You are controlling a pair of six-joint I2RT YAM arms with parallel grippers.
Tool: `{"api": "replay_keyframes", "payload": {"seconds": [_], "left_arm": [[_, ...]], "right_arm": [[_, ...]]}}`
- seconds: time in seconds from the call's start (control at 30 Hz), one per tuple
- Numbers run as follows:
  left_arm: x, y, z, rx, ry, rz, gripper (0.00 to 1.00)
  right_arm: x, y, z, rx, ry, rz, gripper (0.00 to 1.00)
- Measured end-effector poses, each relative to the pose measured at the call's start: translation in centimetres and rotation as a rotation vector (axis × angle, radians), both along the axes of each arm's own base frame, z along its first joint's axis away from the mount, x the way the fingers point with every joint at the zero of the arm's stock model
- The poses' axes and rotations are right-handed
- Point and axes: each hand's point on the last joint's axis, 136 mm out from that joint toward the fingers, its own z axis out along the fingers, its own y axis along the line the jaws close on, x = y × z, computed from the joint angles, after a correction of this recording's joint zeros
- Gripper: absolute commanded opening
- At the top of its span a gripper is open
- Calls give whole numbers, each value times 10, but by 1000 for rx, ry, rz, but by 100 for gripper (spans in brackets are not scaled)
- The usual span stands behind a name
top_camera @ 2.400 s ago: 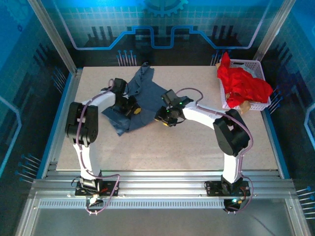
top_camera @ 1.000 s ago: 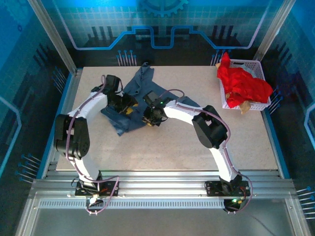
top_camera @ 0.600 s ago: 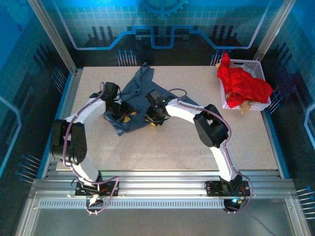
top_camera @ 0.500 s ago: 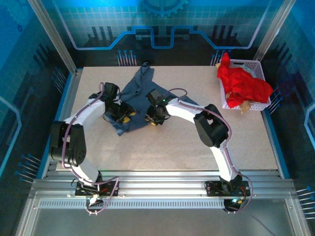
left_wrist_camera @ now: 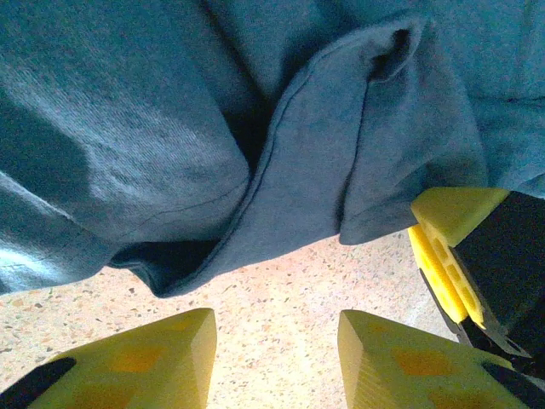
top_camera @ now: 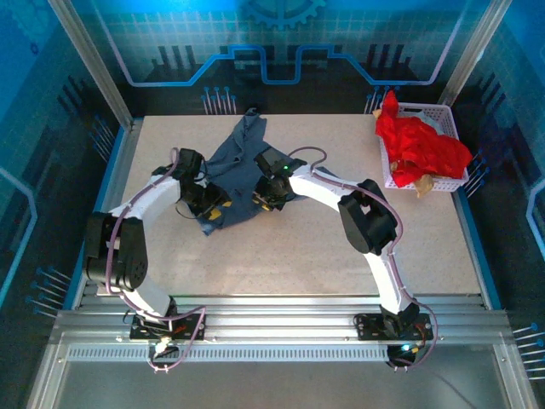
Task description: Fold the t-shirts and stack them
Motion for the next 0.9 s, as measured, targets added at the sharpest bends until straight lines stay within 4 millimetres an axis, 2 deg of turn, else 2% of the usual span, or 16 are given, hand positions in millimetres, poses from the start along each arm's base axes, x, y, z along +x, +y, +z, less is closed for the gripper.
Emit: {"api": "replay_keyframes", "payload": {"seconds": [0.07,0.17,0.37,0.53,0.7,0.8,0.9], "left_arm": [[-1,0,-1,2,1,-6,43],[-5,3,-5,11,11,-4,45],[-4,23,2,29,0,48,60],[-2,51,3,50,10,122,65],[-2,65,-8,73,37,147,64],[-3,68,-21,92,71,143,61],[-4,73,-33,125,98,140,48]], "right_arm": [[0,0,1,0,1,-2,15],[1,0,4,-3,-4,1,0],[-1,-9,6,-42,-18,0,0],[-14,-30,25,-69,-47,-5,0],[-30,-58,48,-75,-81,-14,0],[-39,-77,52,-90,-87,-24,0],[-50,-93,49,-109,-77,-28,0]]}}
